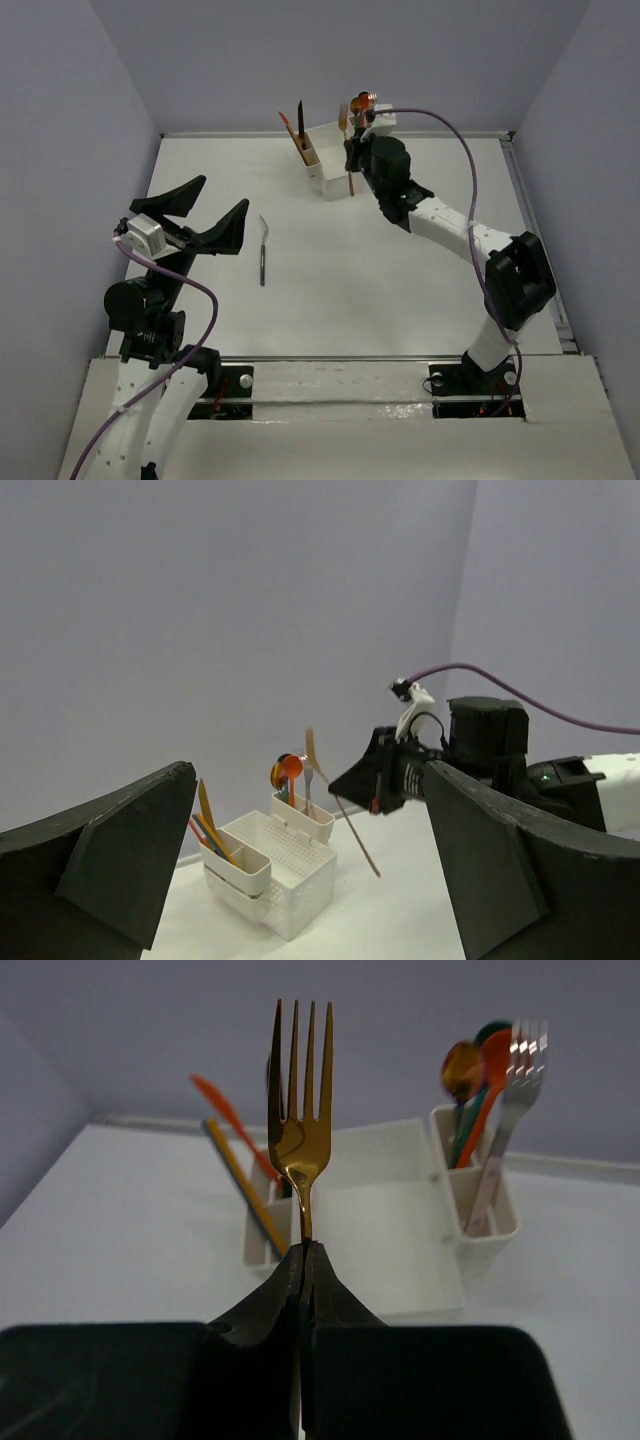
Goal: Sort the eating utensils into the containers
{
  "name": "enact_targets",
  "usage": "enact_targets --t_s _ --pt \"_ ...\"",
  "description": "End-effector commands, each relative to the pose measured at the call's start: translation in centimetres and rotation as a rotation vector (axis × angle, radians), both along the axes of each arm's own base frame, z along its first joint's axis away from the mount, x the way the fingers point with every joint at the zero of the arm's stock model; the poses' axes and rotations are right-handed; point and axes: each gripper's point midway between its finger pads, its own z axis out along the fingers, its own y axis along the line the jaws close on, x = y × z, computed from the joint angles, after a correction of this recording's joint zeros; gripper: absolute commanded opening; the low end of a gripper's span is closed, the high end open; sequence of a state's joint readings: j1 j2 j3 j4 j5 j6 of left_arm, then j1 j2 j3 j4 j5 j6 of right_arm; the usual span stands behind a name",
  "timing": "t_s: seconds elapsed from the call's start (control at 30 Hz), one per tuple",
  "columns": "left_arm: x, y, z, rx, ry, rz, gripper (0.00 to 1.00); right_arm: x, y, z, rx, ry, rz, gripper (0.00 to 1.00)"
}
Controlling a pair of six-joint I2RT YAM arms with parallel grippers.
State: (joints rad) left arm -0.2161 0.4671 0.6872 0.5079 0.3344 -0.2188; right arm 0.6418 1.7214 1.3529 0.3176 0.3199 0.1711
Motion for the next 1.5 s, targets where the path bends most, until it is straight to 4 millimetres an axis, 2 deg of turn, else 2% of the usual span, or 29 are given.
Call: enact_targets --t_s 0.0,0.03,0.07,0.13,0.17,0.2,0.23,0.27,0.3,0.33,0.37,0.4,0.47,0.53,0.57,0.63,0.77,0.87,1.07,1.4,1.43,1.47 --pt "-1.1 -0.1 1.9 -0.005 -0.07 -0.018 0.99 5.9 -3.7 5.5 0.121 -0.225 -0.052 0.0" --pt "-1.1 -0.1 2.0 -0.005 -0.074 -0.016 0.99 7.0 -4.3 7.0 0.14 -0.267 -0.065 0.0" --pt "-1.1 0.0 2.0 -0.008 -0.072 -0.013 0.99 8.2 -5.6 7.2 0.135 -0.289 -0.087 0.0" --pt "-1.0 0.0 2.0 -0.008 -0.07 -0.009 0.99 10.2 -6.1 6.5 0.13 -0.321 -0.096 0.0" --pt "-0.9 0.0 1.9 -0.006 -0.068 -0.008 0.99 11.0 -6.5 7.6 0.131 -0.355 -0.107 0.0" --pt "-0.9 0.0 2.0 -0.007 -0.069 -0.007 0.99 11.8 -7.3 7.8 0.126 -0.371 -0.126 0.0" --pt "-0.8 0.0 1.9 -0.005 -0.067 -0.008 0.99 12.9 -7.4 6.5 0.11 -0.364 -0.131 0.0" --pt "-0.5 -0.1 1.8 -0.004 -0.061 -0.006 0.99 13.2 -7.2 6.5 0.104 -0.375 -0.127 0.0" --pt "-0.5 -0.1 1.7 -0.003 -0.058 -0.008 0.99 13.7 -7.9 7.4 0.111 -0.409 -0.136 0.0" --pt "-0.4 -0.2 1.7 -0.003 -0.056 -0.01 0.99 14.6 -8.4 6.3 0.1 -0.401 -0.147 0.0" --pt "-0.3 -0.2 1.6 0.0 -0.053 -0.01 0.99 14.9 -8.2 6.1 0.098 -0.403 -0.144 0.0" --pt "-0.1 -0.3 1.6 0.003 -0.049 -0.011 0.99 15.4 -8.7 6.8 0.106 -0.422 -0.147 0.0" --pt "0.3 -0.4 1.3 0.006 -0.039 -0.012 0.99 16.3 -9.0 6.0 0.103 -0.425 -0.152 0.0" --pt "0.4 -0.4 1.3 0.008 -0.036 -0.013 0.99 16.7 -8.6 6.4 0.112 -0.439 -0.138 0.0" --pt "0.4 -0.4 1.3 0.008 -0.034 -0.013 0.99 17.0 -8.4 5.8 0.105 -0.435 -0.137 0.0" --pt "0.6 -0.3 1.2 0.01 -0.032 -0.005 0.99 17.1 -8.4 6.2 0.109 -0.451 -0.135 0.0" --pt "1.0 -0.2 1.1 0.012 -0.024 0.003 0.99 17.7 -8.5 5.9 0.108 -0.463 -0.152 0.0" --pt "1.3 -0.2 0.9 0.015 -0.015 0.001 0.99 18.5 -9.1 4.7 0.098 -0.458 -0.176 0.0" --pt "1.4 -0.4 0.7 0.02 -0.01 -0.004 0.99 18.9 -9.1 2.0 0.1 -0.454 -0.182 0.0" --pt "1.8 -0.4 0.5 0.027 -0.002 -0.004 0.99 18.7 -9.7 0.2 0.109 -0.476 -0.209 0.0" --pt "1.8 -0.4 0.4 0.027 0.0 -0.006 0.99 18.4 -9.8 -0.4 0.106 -0.466 -0.209 0.02" --pt "1.8 -0.4 0.4 0.027 0.0 -0.006 0.99 18.2 -9.8 0.2 0.113 -0.48 -0.208 0.06"
